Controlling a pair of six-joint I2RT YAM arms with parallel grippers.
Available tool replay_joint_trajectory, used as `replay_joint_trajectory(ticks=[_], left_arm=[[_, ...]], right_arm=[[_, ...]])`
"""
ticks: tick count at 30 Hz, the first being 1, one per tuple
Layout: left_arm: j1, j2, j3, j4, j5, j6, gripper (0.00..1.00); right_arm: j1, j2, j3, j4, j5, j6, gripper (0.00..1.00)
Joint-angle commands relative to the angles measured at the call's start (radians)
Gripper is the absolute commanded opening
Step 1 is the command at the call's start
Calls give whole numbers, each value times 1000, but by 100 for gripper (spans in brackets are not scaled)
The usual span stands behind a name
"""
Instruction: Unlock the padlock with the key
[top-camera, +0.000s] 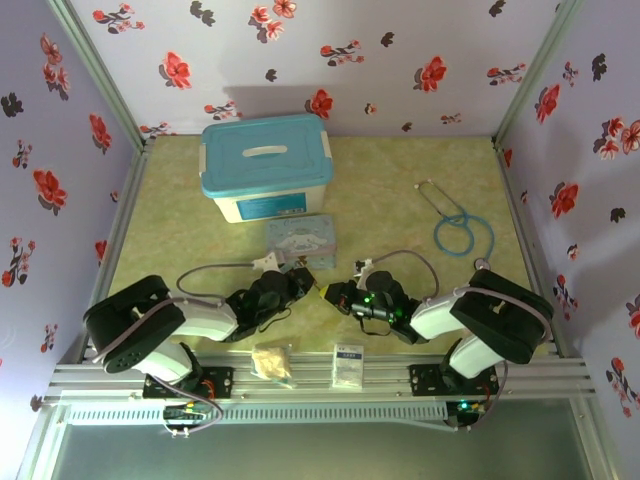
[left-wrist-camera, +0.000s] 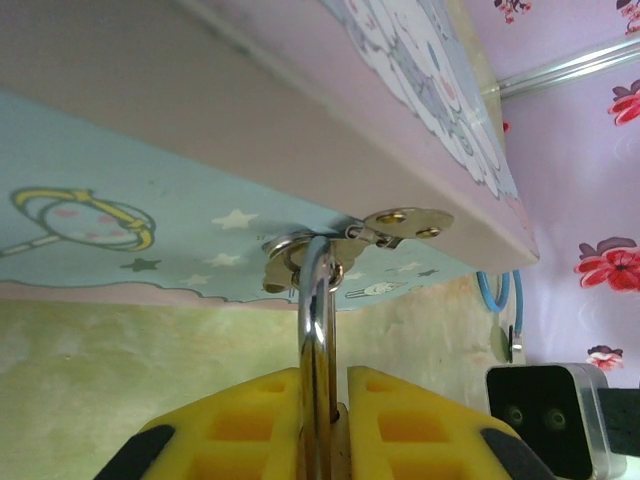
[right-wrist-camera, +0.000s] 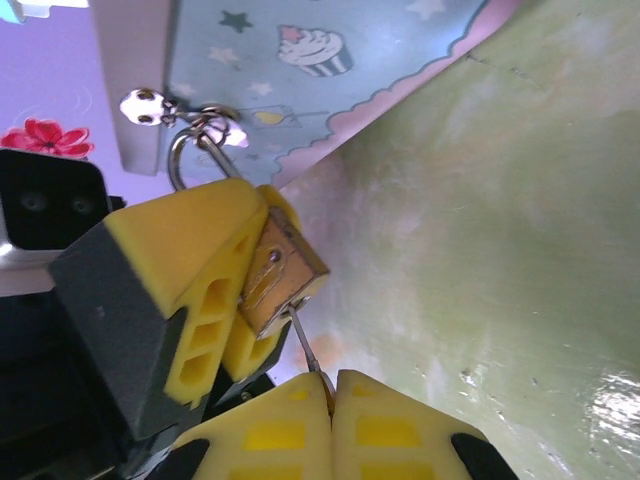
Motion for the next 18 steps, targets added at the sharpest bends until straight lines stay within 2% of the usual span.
replay_joint_trajectory(ticks=[1,5,10,13,18], left_arm=[[-7,18,-11,152,-30,-23,0],[-8,41,-27,220,-26,-37,0],[-8,82,-32,297,-15,-65,0],[-11,100,-33,321,-4,-68,0],[-12,90,-70,320,-24,-64,0]], right_arm=[[6,26,-6,64,-23,38,0],[2,82,-5,131,-29,60,0],[-22,224,-32,413,-11,136,0],[-29,245,-6,419,-34,117,0],[-39,161,-25,337,-17,62,0]])
